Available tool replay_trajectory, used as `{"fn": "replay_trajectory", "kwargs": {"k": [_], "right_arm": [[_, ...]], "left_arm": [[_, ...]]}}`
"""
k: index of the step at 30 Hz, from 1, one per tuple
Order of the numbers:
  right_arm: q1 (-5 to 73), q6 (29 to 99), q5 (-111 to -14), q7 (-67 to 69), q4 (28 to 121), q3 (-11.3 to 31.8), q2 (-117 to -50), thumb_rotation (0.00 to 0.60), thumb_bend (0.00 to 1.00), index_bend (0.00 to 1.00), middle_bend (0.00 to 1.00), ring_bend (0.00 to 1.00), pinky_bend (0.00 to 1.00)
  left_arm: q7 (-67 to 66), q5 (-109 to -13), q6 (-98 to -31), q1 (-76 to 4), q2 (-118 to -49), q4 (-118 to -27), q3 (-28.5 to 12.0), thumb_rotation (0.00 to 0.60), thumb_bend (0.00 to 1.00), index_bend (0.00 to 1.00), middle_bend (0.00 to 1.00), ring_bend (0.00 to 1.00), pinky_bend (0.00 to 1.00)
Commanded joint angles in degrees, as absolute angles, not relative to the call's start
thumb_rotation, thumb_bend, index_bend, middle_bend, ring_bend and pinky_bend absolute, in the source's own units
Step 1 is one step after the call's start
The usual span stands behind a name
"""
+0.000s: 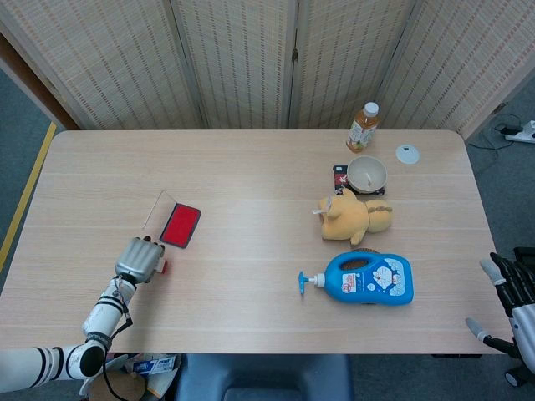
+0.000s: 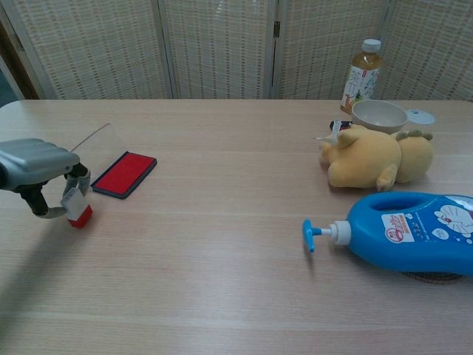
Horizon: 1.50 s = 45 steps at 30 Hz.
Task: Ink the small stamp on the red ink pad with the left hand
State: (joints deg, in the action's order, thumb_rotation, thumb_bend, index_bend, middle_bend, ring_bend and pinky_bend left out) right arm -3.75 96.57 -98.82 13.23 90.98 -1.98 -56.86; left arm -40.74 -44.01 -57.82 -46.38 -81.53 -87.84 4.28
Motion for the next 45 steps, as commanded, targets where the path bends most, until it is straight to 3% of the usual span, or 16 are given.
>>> {"fn": "replay_trajectory", "kwargs": {"k": [1,18,28,36,45], "right_arm": [[-3.71,96.50,-98.77,13.13,90.99,-1.99,-56.90,0.600,0.20,0.00,0.00,0.00,0.00],[-3.55,96.27,-98.67,12.42,91.16,-2.11,-57.09,0.600,0.20,0.00,0.00,0.00,0.00],[-3.50,96.30,-98.49,12.50,91.16,-2.07,-57.08,0.600,0.20,0.00,0.00,0.00,0.00],[-3.81,97.09,-98.85,12.42,91.08,-2.15,-57.14,0.600,0.20,0.00,0.00,0.00,0.00],[-4.17,97.94,-99.95,11.57,90.98,-2.53,-57.38,0.600,0.20,0.00,0.00,0.00,0.00]], "left_arm": [[-40.09,-44.73,-57.37,-45.91,-81.47,-87.35,4.05,0.600,0.34,0.54,0.44,0.26,0.42],[-38.50,-46.71,-55.64,-44.02,-82.05,-85.20,3.03,0.600,0.34,0.48,0.37,0.25,0.42],[-41.11,-46.08,-57.34,-43.61,-79.89,-89.43,2.59,0.600,0.34,0.22,0.25,0.16,0.42],[-46.12,-44.23,-63.15,-42.85,-75.71,-98.46,2.53,0.600,0.34,0.14,0.21,0.14,0.42],[-51.69,-52.62,-81.97,-36.90,-65.67,-116.89,4.70,0.600,0.34,0.13,0.17,0.11,0.39]]}}
